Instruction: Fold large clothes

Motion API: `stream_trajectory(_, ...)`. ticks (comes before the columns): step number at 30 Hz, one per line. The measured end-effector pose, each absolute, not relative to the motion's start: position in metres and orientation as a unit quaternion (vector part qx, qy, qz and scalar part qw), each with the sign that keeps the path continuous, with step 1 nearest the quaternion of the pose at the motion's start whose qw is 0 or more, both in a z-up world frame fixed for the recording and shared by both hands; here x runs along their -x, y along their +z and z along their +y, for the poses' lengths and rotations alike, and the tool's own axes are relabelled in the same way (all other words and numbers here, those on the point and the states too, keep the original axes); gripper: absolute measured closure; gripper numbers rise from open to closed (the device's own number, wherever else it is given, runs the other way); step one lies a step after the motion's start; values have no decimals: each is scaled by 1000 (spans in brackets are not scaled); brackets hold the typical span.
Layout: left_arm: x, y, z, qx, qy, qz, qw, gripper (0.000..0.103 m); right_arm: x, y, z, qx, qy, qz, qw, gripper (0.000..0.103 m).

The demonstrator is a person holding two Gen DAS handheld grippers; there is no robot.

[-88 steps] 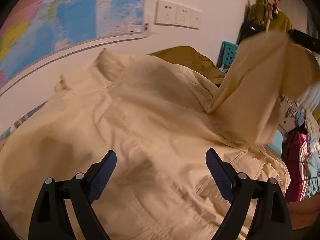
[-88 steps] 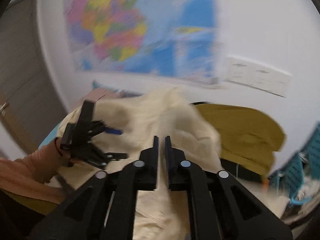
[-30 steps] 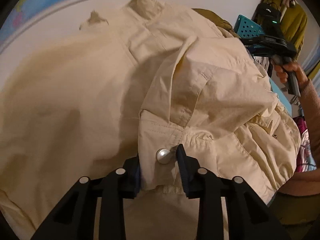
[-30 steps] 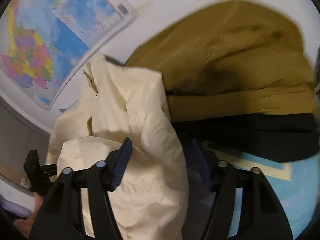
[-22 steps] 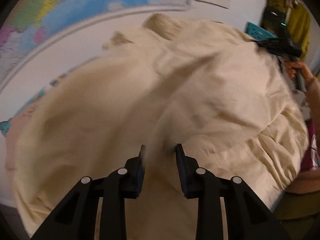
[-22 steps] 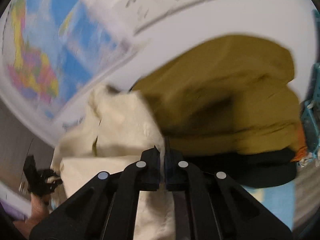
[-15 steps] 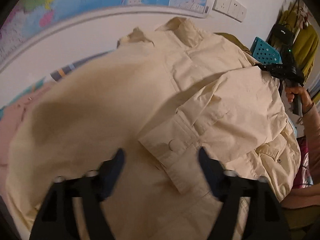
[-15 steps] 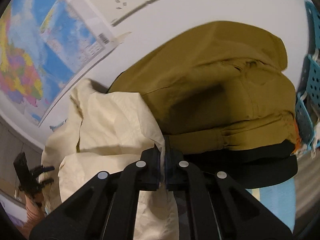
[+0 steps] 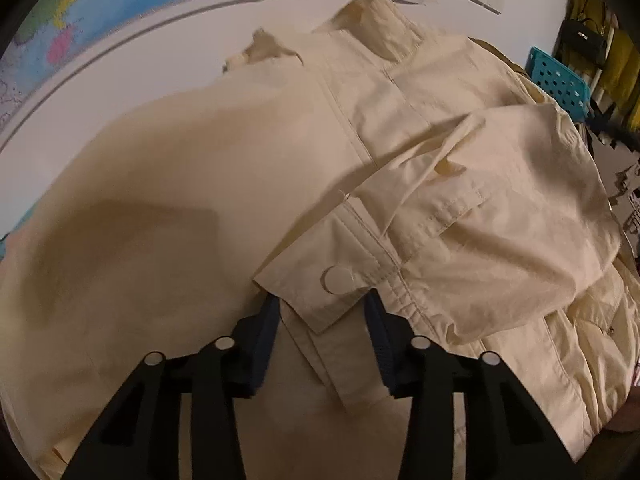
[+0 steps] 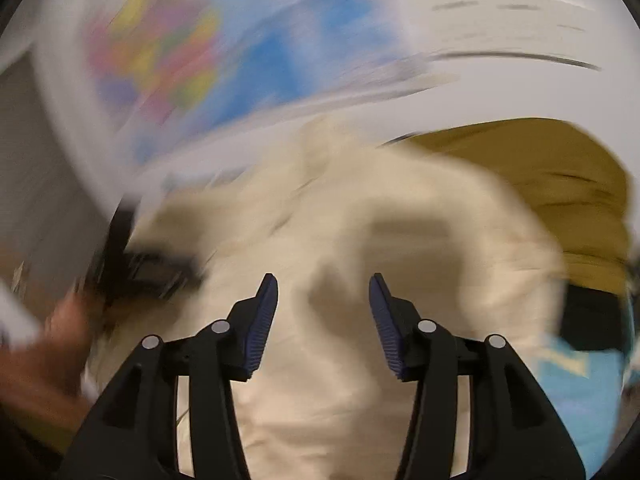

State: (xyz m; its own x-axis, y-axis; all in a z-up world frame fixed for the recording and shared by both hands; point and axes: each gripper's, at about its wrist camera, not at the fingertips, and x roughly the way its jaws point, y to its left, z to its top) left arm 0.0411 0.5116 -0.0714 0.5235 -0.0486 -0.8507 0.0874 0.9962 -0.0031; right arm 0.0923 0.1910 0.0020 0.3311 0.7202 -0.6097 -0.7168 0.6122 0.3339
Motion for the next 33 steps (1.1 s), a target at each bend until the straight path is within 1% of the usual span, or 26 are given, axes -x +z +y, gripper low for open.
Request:
stream_trajectory(2,-44,-67,512,-24,-28,480,877,68,-81,-11,228,45,463,383,798,57)
stream_trajectory(4,-47,-61,514,-20,-21,474,880,70,-81,-29,259,78,473,399,782,58)
stream_trajectory(5,-48,-59,515,-15,-16,474,881,76,-86,-38,270,83,471,410,777,58)
stream_trajectory(6,-50,-59,517,-12,-11,475,880,75,-89,-45,275,95,463,412,779,58)
stream_trajectory(7,-53,-61,519,-18,5,477,879,73,-94,-54,282,125,437,412,790,58)
stream_trajectory(8,-55,-63,520,-23,11,480,877,72,-98,-61,284,136,423,415,794,62)
stream_trajectory(9,-56,-66,521,-25,5,484,875,67,-105,-69,284,133,412,429,793,63)
stream_trajectory(10,-54,-68,522,-23,4,484,875,65,-110,-73,282,123,408,442,789,64)
stream_trajectory(11,-52,-67,523,-18,4,483,876,60,-112,-72,278,108,410,447,788,64)
stream_trajectory(12,-48,-65,524,-11,-2,480,877,50,-112,-69,275,102,409,444,790,64)
stream_trajectory(14,-36,-58,526,-7,-11,467,884,44,-106,-54,266,87,414,426,800,60)
stream_trajectory(15,-29,-53,527,-11,-12,458,889,43,-102,-48,264,79,426,420,798,60)
stream_trajectory(17,-15,-43,531,-10,-11,447,894,39,-92,-35,269,73,453,405,791,59)
stream_trajectory(19,1,-31,536,-2,-6,434,901,38,-83,-30,282,79,478,399,779,59)
stream_trajectory(20,9,-25,539,1,-1,426,905,36,-78,-30,294,84,489,398,772,59)
stream_trajectory(22,31,-14,550,4,7,411,912,34,-74,-35,321,101,505,401,757,61)
stream_trajectory(24,54,-3,558,3,21,393,919,27,-75,-44,337,106,512,416,744,61)
stream_trajectory(27,89,10,570,-6,59,374,926,25,-90,-69,355,109,493,449,737,61)
stream_trajectory(30,113,13,592,-2,96,375,922,23,-95,-73,351,94,488,459,737,63)
stream_trajectory(31,123,12,600,-1,112,378,919,23,-93,-70,349,98,484,456,740,63)
stream_trajectory(33,139,8,613,1,131,383,914,22,-84,-59,345,91,492,444,743,57)
